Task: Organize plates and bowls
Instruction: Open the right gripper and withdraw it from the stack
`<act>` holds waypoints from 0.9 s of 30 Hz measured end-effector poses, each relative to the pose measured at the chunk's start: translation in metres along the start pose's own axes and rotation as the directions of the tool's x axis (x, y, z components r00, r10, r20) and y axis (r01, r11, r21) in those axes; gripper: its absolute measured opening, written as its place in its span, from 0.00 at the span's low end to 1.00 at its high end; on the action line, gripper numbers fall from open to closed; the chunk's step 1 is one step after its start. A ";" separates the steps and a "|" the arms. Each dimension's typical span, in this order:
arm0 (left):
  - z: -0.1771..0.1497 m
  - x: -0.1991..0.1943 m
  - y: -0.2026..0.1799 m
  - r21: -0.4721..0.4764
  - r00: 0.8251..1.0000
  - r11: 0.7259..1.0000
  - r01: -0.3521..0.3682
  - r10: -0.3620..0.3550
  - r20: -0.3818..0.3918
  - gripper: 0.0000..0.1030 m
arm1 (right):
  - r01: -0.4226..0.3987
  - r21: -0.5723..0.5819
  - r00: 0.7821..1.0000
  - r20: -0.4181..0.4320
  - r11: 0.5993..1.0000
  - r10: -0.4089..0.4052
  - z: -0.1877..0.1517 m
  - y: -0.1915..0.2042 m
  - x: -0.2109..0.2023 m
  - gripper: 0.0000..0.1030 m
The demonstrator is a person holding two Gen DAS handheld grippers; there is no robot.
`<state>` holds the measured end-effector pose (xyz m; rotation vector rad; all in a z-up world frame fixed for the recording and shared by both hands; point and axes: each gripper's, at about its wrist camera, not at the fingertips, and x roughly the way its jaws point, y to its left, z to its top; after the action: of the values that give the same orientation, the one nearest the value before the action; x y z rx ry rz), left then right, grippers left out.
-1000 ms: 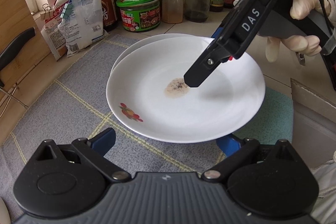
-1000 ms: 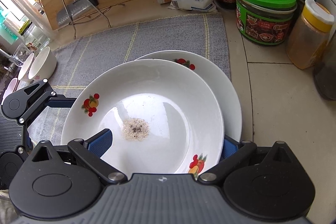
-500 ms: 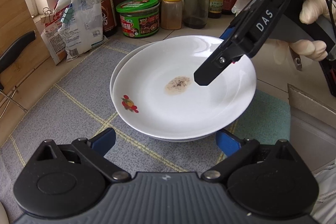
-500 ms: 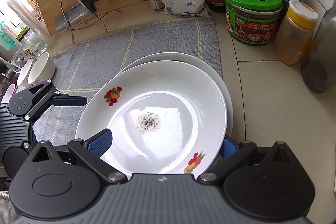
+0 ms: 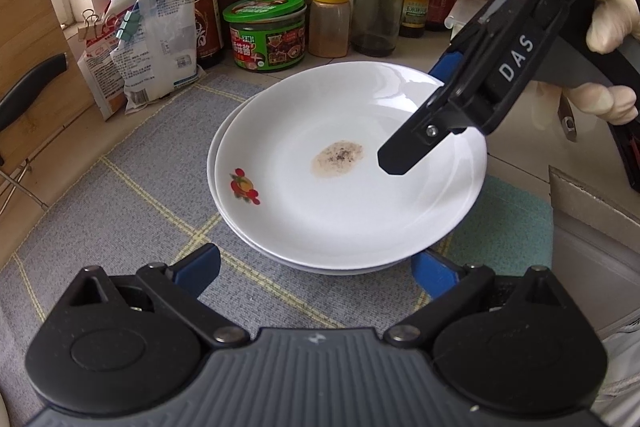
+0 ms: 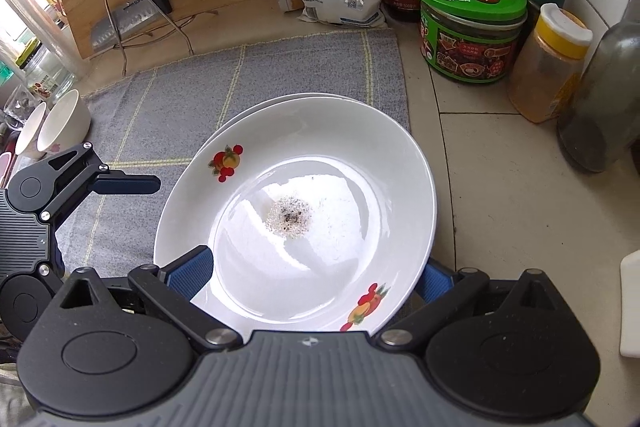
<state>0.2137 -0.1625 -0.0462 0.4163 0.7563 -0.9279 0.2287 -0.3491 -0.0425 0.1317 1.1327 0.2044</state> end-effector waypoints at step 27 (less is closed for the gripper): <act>0.001 -0.013 0.002 -0.027 0.996 1.000 -0.006 0.009 0.084 0.99 | 0.134 -0.107 0.991 0.024 0.985 -0.132 -0.009 0.016 -0.008 1.00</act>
<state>0.2114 -0.1550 -0.0358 0.3541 0.6891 -0.9218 0.2160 -0.3350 -0.0354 -0.0386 1.1072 0.1448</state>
